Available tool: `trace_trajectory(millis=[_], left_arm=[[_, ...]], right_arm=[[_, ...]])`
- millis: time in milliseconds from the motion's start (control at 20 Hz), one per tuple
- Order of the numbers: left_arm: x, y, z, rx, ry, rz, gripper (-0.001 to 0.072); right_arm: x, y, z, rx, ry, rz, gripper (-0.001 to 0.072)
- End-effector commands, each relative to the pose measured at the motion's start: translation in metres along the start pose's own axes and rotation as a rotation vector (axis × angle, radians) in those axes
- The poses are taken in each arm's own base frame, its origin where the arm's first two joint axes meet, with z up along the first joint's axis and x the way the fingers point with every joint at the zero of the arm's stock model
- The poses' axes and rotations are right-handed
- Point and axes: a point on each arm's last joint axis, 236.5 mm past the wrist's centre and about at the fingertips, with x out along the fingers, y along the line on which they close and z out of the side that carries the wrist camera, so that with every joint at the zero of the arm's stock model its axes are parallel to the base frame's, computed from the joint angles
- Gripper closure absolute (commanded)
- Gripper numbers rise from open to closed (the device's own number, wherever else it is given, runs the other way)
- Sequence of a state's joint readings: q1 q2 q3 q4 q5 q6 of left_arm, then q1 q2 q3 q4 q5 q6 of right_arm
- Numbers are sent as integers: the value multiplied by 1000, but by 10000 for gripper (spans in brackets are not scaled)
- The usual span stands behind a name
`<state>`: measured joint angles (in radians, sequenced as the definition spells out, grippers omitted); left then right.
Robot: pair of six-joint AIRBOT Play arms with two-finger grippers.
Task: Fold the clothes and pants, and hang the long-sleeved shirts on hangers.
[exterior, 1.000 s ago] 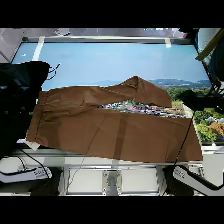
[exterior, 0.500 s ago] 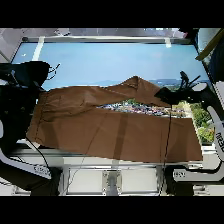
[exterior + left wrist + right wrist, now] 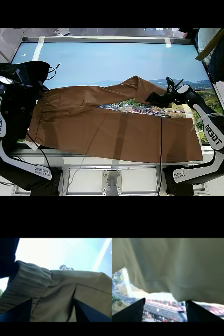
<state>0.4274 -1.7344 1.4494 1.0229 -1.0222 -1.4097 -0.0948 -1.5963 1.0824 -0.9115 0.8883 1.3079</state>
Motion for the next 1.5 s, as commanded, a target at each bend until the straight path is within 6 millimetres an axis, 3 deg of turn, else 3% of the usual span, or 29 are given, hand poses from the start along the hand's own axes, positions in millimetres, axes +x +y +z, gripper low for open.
trace_trajectory(millis=[0, 50, 150, 300, 350, 400, 450, 550, 600, 650, 700, 750, 900, 1100, 1200, 1300, 1450], left_arm=[[1, -1, 2, 5, -7, 1, 122], [1, -1, 2, 5, -7, 2, 123], [1, -1, 2, 6, -7, 2, 123], [1, -1, 2, 5, -7, 1, 155], [1, -1, 1, 5, -6, 1, 291], [0, -1, 2, 6, -7, 1, 544], [0, -2, 2, 13, -7, 1, 674], [0, -1, 2, 16, -7, 1, 681], [0, -1, 2, 15, -7, 1, 679], [0, -1, 2, 16, -7, 1, 548], [0, -1, 2, 15, -8, 1, 187], [0, -1, 1, 15, -2, 0, 102], [-2, 1, -5, 8, 25, -2, 101], [-7, 12, -3, -14, 20, 2, 102], [-7, 13, -3, -17, 21, 3, 102], [-6, 11, -3, -14, 21, 0, 102], [-6, 9, -4, -12, 23, -2, 101]], right_arm=[[15, 1, -2, -10, 5, -9, 165], [16, 3, 2, 2, -13, 0, 247], [15, 5, 16, 24, -69, 9, 502], [13, 4, 36, 47, -154, 7, 698], [10, 5, 43, 45, -177, 8, 698], [5, 10, 52, 34, -197, 13, 698], [-4, 17, 65, 16, -225, 21, 698], [-31, 38, 93, -49, -292, 34, 698], [-41, 46, 94, -91, -274, 36, 696], [-45, 51, 83, -131, -210, 35, 594], [-45, 49, 69, -162, -141, 18, 347], [-47, 36, 57, -177, -82, -28, 292], [-71, -22, 43, -104, -8, -166, 293], [-133, -86, 28, 43, -13, -216, 293], [-154, -113, 20, 139, -47, -215, 292], [-150, -127, 11, 212, -39, -185, 292], [-121, -129, 5, 257, 8, -114, 258]])
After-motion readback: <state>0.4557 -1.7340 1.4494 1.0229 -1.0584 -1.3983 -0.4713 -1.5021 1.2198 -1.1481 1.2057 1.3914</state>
